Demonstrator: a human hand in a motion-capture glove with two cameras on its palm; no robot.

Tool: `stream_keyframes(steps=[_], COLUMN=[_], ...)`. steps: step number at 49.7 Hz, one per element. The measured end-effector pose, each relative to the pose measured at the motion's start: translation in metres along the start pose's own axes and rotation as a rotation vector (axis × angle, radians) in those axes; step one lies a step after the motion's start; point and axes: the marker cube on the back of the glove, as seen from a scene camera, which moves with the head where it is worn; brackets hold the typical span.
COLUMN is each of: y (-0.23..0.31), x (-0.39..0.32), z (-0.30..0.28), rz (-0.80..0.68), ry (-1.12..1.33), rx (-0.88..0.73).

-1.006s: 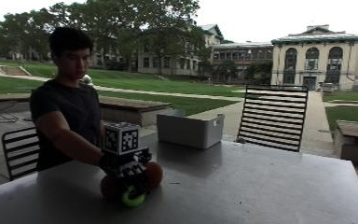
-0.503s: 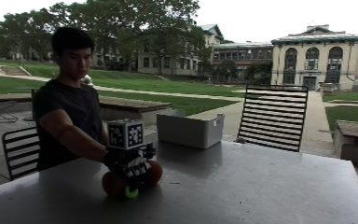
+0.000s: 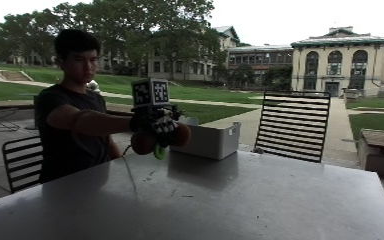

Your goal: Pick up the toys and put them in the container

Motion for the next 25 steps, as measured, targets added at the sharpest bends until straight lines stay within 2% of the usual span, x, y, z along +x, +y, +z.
stream_keyframes(steps=[15,25], y=[-0.008,0.006], x=[-0.084,-0.171], z=[-0.093,-0.138], rz=[-0.020,-0.038], ry=[-0.038,-0.028], rx=[0.129,0.162])
